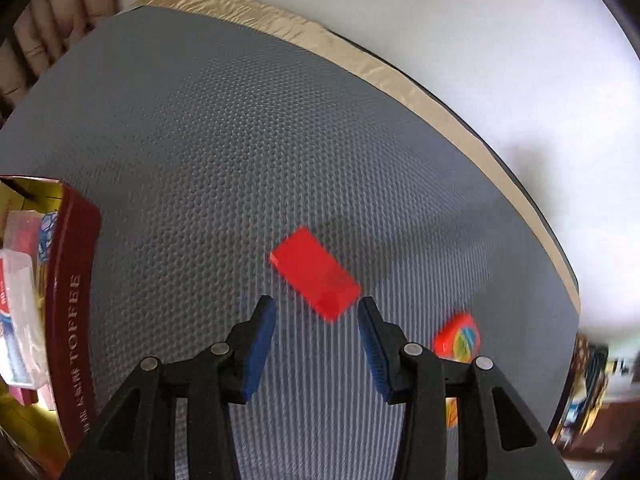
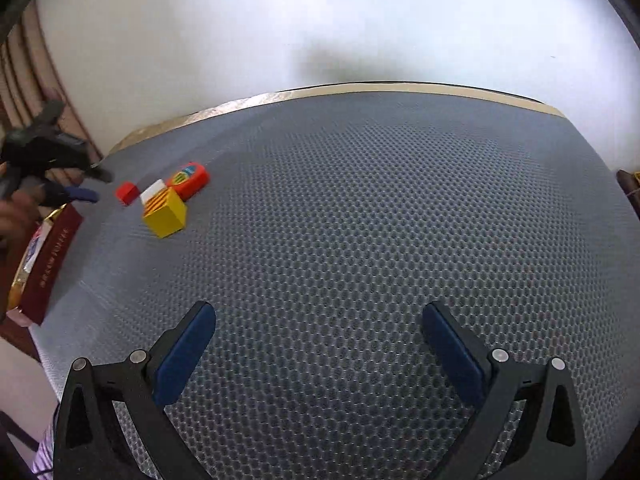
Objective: Organize rigid objects
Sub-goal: 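Grasp the red block with the left gripper while the right gripper approaches the striped cube, then drop the red block in the tin while the right gripper grasps the yellow striped cube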
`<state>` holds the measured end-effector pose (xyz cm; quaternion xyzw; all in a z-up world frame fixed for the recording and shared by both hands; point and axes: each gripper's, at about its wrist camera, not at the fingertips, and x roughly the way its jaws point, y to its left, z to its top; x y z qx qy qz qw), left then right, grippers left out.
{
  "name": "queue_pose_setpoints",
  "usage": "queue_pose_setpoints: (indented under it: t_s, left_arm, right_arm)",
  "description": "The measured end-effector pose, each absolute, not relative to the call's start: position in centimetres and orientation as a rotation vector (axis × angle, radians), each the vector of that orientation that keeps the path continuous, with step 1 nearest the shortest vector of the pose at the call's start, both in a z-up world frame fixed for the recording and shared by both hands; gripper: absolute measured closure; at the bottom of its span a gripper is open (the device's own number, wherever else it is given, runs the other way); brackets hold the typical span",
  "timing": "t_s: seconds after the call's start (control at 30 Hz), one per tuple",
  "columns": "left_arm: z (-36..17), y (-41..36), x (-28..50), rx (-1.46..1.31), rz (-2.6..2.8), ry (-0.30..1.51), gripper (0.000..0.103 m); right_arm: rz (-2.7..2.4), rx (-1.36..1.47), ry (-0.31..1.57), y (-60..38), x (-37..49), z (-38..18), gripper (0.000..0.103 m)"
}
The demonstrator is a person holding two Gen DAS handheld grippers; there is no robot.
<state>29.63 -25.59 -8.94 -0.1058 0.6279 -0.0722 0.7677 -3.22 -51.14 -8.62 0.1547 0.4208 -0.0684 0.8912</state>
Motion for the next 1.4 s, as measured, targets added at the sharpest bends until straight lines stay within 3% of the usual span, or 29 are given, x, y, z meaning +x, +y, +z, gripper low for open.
queue_pose_setpoints:
  t_s: [0.33, 0.43, 0.53, 0.93, 1.13, 1.2, 1.27, 1.4]
  left_arm:
    - [-12.5, -27.1, 33.0, -0.271, -0.026, 1.435, 0.06]
    - [-12.2, -27.8, 33.0, -0.204, 0.022, 1.415, 0.07]
    - [-11.9, -27.7, 32.6, -0.194, 0.028, 1.404, 0.072]
    - [-8.5, -24.6, 21.7, -0.128, -0.19, 1.305, 0.072]
    - [-7.7, -23.3, 17.5, -0.079, -0.239, 1.284, 0.072]
    - [-7.6, -23.0, 16.9, -0.082, -0.251, 1.283, 0.072]
    - [-7.1, -22.6, 16.4, -0.076, -0.259, 1.274, 0.072]
    - [-6.6, -20.6, 16.3, -0.059, -0.289, 1.243, 0.072]
  right_arm:
    - [-0.092, 0.346, 0.857, -51.8, -3.5, -8.3, 0.0]
    - [-0.091, 0.354, 0.855, -52.2, -3.9, -8.0, 0.0]
    - [-0.091, 0.364, 0.86, -52.9, -4.4, -7.5, 0.0]
    - [-0.002, 0.367, 0.826, -52.4, -4.3, -6.7, 0.0]
    - [0.177, 0.198, 0.795, -46.9, 0.8, -4.1, 0.0]
    - [0.202, 0.165, 0.834, -45.2, 3.4, -4.8, 0.006]
    - [0.198, 0.129, 0.878, -43.9, 5.5, -5.9, 0.024]
    - [0.184, 0.111, 0.906, -43.2, 8.2, -6.9, 0.025]
